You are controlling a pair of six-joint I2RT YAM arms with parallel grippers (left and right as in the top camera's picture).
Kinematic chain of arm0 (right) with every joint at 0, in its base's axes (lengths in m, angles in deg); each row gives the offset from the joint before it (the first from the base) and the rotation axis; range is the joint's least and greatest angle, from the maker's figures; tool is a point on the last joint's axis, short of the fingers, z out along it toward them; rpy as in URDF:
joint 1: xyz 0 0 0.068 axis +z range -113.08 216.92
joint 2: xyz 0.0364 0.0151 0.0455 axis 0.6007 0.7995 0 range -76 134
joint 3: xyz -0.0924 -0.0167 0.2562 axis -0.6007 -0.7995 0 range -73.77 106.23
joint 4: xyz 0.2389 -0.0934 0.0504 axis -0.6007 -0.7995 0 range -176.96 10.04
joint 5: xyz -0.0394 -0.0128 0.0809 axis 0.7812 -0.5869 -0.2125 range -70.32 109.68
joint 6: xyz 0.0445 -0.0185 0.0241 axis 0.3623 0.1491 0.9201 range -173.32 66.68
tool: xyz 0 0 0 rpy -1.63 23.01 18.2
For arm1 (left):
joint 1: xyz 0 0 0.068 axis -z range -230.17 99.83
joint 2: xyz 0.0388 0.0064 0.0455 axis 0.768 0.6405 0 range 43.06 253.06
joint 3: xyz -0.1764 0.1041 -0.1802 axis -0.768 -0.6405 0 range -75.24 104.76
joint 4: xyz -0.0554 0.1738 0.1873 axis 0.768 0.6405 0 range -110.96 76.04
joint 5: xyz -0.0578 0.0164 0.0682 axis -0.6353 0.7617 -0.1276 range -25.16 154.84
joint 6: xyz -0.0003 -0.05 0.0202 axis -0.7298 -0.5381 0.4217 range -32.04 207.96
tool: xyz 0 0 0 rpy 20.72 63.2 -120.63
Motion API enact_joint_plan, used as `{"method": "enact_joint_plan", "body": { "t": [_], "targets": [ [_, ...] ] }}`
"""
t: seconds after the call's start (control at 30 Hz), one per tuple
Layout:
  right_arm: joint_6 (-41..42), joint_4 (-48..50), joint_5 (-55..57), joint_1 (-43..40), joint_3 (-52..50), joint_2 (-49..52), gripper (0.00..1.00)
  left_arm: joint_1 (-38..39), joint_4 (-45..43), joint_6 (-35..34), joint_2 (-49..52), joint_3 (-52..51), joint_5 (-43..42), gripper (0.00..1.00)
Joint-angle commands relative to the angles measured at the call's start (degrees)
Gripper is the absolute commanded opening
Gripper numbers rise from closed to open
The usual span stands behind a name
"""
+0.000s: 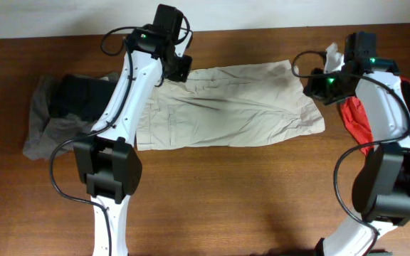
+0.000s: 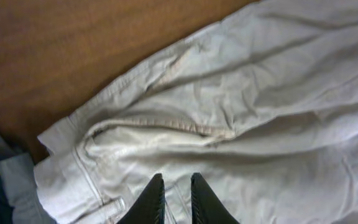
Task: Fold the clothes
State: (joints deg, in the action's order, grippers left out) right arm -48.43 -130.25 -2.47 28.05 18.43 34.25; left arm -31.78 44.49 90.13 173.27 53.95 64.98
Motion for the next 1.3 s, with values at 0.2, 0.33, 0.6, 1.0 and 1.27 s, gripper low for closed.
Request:
{"method": "enact_joint_plan", "body": {
  "t": [0.2,0.33,0.6,1.0,1.27],
  "targets": [
    [0.1,10.0,-2.3,10.8,0.0,9.7,0.04,0.9,2.4,0.4,0.2,-6.8,0.7,0.10],
    [3.9,14.4,-1.4,12.0,0.0,13.8,0.04,0.9,-0.2,0.4,0.2,-14.2,1.0,0.09],
    [10.0,32.2,1.7,10.6,0.0,19.9,0.04,0.9,-10.4,0.5,0.2,-30.2,1.4,0.08],
    [14.5,38.1,2.8,6.0,0.0,20.0,0.04,1.0,-12.8,0.5,0.2,-34.1,6.3,0.07],
    [11.9,30.7,-10.3,0.5,0.9,10.6,0.08,1.0,-9.7,0.4,-2.2,-22.6,6.3,0.10]
  ]
}}
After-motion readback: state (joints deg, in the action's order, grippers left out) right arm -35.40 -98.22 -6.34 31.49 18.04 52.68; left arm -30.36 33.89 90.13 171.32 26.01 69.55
